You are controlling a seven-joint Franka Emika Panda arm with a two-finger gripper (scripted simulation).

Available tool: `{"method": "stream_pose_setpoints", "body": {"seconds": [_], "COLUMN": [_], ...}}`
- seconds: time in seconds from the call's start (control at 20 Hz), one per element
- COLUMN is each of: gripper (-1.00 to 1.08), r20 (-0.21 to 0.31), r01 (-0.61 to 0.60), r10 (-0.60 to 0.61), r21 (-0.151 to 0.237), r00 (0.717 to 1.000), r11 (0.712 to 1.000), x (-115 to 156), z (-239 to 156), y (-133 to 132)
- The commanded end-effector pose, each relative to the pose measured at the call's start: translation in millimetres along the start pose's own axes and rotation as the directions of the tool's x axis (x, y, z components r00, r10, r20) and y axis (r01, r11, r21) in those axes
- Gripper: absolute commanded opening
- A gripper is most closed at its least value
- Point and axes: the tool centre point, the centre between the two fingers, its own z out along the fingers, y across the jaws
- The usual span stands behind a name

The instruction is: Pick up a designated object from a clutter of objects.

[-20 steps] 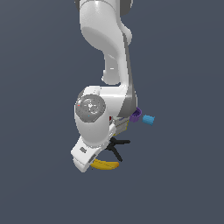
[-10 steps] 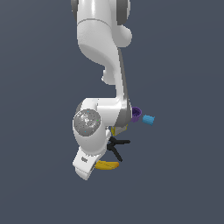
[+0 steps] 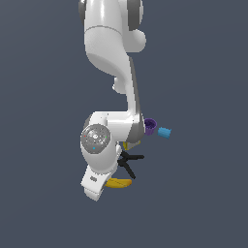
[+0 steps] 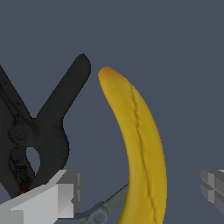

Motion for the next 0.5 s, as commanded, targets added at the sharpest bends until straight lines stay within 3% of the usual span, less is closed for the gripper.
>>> {"method": "stream_pose_setpoints", "body": {"seconds": [0.0, 0.45], "gripper": [1.0, 1.0], "r20": [0.0, 0.0], "r01": [0.001, 0.004], "r10": [-0.001, -0.004], "r21": [0.001, 0.0], "r00": [1.0, 1.0], "r11": [1.0, 1.0], "x": [0, 0], "z": [5, 46], "y": [0, -1]}}
